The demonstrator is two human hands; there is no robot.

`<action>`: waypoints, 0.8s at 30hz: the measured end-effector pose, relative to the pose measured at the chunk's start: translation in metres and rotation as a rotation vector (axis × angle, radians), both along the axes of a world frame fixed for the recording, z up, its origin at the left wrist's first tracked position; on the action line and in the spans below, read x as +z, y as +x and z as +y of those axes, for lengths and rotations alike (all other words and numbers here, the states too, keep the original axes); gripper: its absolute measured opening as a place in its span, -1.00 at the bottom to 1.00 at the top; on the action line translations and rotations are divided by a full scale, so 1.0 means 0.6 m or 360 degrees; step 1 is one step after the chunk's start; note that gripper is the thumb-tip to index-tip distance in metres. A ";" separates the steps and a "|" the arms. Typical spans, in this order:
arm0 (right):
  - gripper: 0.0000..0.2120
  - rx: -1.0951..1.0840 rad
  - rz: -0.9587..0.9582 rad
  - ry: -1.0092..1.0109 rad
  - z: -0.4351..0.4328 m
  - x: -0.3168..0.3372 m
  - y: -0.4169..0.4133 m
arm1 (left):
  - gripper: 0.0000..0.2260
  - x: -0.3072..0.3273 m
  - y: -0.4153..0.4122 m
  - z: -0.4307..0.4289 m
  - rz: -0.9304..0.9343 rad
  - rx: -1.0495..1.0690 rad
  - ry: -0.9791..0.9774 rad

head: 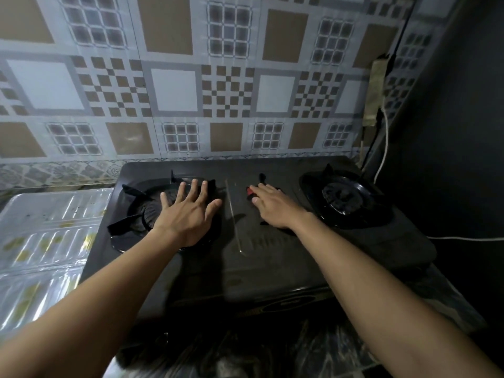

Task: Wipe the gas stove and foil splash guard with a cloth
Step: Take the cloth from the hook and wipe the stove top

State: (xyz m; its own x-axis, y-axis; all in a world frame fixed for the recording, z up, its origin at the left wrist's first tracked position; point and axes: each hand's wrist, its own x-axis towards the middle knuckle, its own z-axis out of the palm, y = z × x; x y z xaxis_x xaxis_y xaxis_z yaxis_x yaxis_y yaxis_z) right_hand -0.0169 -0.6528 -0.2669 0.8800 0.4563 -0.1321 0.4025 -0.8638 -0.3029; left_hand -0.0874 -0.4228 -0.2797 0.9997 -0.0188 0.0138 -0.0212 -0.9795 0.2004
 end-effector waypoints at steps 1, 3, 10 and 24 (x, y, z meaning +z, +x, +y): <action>-0.50 -0.0079 0.0011 -0.0026 -0.016 0.002 0.007 | -0.31 -0.001 0.000 0.000 0.0009 -0.0008 -0.0003; -0.49 -0.0233 0.0044 -0.0046 -0.047 0.003 0.018 | -0.31 -0.002 -0.001 0.001 0.0017 -0.0024 -0.0015; -0.49 -0.0478 -0.0002 0.0093 -0.098 -0.022 -0.044 | -0.35 0.003 -0.007 0.001 0.0040 -0.0079 -0.0062; -0.70 -0.0197 -0.0056 0.0209 0.073 -0.008 -0.166 | -0.41 0.006 0.002 0.006 0.0139 -0.0147 -0.0203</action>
State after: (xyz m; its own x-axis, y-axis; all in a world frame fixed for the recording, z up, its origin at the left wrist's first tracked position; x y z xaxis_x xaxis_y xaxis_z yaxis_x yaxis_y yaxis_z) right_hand -0.1164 -0.6089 -0.2715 0.9335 0.3557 -0.0465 0.3081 -0.8613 -0.4040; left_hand -0.0861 -0.4192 -0.2762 0.9914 -0.1142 -0.0647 -0.0869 -0.9407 0.3279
